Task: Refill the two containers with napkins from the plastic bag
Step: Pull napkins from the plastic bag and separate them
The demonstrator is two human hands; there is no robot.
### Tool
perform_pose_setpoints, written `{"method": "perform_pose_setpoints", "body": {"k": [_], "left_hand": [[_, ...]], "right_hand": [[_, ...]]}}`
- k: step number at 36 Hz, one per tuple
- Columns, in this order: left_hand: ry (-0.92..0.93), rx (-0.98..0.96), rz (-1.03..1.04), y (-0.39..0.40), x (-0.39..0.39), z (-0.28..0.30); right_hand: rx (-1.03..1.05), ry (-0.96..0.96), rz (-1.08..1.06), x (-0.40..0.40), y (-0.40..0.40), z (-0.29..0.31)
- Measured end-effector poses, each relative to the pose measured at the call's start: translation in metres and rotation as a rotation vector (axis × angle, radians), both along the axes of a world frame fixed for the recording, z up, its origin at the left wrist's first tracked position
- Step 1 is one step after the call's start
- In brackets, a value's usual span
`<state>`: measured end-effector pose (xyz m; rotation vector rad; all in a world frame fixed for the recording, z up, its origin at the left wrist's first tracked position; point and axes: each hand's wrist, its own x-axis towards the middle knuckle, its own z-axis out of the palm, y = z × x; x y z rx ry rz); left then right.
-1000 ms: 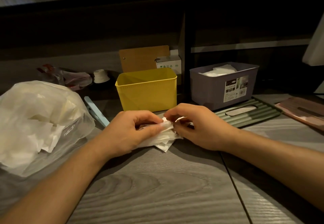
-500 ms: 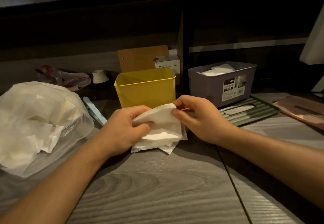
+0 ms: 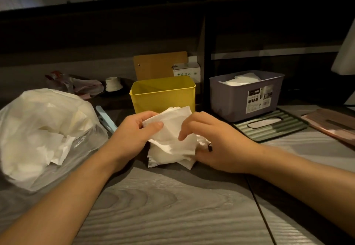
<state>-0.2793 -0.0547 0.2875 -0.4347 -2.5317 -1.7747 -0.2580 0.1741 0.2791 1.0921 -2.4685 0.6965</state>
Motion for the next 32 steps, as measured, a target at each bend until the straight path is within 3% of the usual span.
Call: {"method": "perform_pose_setpoints", "body": {"k": [3, 7, 13, 15, 18, 22, 27, 32], "left_hand": [[-0.029, 0.038, -0.046, 0.001, 0.001, 0.001], [-0.102, 0.098, -0.130, -0.003, -0.001, 0.000], [-0.096, 0.016, -0.235, -0.005, -0.002, -0.001], [-0.065, -0.006, -0.196, -0.003, -0.002, -0.002], [-0.025, 0.028, -0.107, 0.000, -0.001, -0.002], [-0.028, 0.050, -0.042, -0.001, -0.003, -0.003], [-0.035, 0.047, -0.029, -0.001, -0.002, -0.003], [-0.039, 0.035, -0.019, -0.001, -0.002, -0.003]], "right_hand": [[-0.184, -0.016, -0.080, -0.005, -0.006, -0.002], [-0.322, -0.186, -0.221, -0.013, -0.008, -0.003], [-0.441, -0.379, -0.287, -0.018, -0.005, -0.003], [-0.412, -0.339, -0.290, -0.018, -0.006, -0.003], [-0.361, -0.128, -0.302, -0.014, -0.003, 0.003], [-0.234, 0.009, -0.094, -0.007, 0.012, 0.009], [0.069, -0.195, 0.045, -0.003, 0.021, 0.007], [0.159, -0.213, 0.062, -0.004, 0.022, 0.012]]}}
